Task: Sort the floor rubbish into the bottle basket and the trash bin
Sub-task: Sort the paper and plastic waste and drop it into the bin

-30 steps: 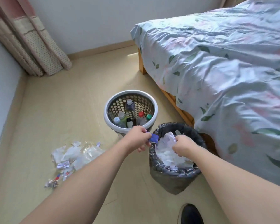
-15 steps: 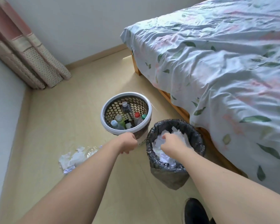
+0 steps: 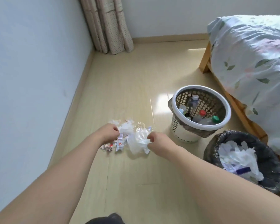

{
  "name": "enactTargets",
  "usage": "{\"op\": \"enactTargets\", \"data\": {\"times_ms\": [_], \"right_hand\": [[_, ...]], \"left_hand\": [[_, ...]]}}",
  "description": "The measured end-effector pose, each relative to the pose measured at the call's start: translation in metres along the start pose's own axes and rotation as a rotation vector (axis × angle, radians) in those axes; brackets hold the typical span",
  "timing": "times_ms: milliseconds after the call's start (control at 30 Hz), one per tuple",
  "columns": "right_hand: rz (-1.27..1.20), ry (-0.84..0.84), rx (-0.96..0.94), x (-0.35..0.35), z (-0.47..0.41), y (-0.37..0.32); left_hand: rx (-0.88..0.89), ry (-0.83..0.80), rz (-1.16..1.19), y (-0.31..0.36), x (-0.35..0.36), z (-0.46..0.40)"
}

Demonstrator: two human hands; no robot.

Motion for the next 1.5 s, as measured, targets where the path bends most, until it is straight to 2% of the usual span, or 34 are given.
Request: {"op": "enactTargets", "data": {"times_ms": [200, 333, 433, 667, 767, 833, 867, 1033, 1100, 1200, 1333, 1500], "right_hand": [[0.100, -0.086, 0.032, 0.071, -0.090, -0.031], [0.226, -0.142, 0.073, 0.131, -0.159, -0.029], [0.294, -0.178, 0.094, 0.161, -0.193, -0.022], [0.404, -0.233, 0.051, 0.216, -0.244, -0.005], [0.445, -0.215, 0.075, 0.228, -0.249, 0.003], [0.446, -0.182, 0.072, 0.231, -0.247, 0.007], [0.444, -0.166, 0.062, 0.233, -0.246, 0.008], [0.431, -0.104, -0.005, 0.233, -0.250, 0.003], [0.422, -0.102, -0.060, 0.233, -0.253, -0.003], [0.434, -0.123, -0.141, 0.241, -0.255, -0.015], [0.481, -0.169, -0.198, 0.256, -0.259, -0.024], [0.594, -0.216, -0.269, 0.275, -0.269, -0.040]], "left_hand": [[-0.109, 0.103, 0.118, -0.137, 0.015, -0.059], [-0.151, 0.111, 0.022, -0.201, 0.048, -0.114], [-0.102, 0.064, -0.170, -0.218, 0.073, -0.144], [0.057, 0.106, -0.511, -0.233, 0.134, -0.189], [0.195, 0.268, -0.390, -0.246, 0.143, -0.188], [0.228, 0.368, -0.249, -0.251, 0.145, -0.180], [0.195, 0.407, -0.143, -0.253, 0.144, -0.173], [-0.056, 0.380, 0.462, -0.267, 0.125, -0.143], [-0.121, 0.347, 0.628, -0.278, 0.119, -0.135], [-0.164, 0.230, 0.772, -0.292, 0.113, -0.126], [-0.232, 0.217, 0.994, -0.302, 0.109, -0.126], [-0.344, 0.248, 0.928, -0.321, 0.120, -0.127]]}}
Point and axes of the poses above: each hand's wrist, its own z-axis away from the middle knuckle, its own x-axis out of the palm, y = z × x, the point moved 1 cm from there along -z, towards the middle knuckle, and after that the axes turned 3 degrees about -y, right-handed, at the moved point
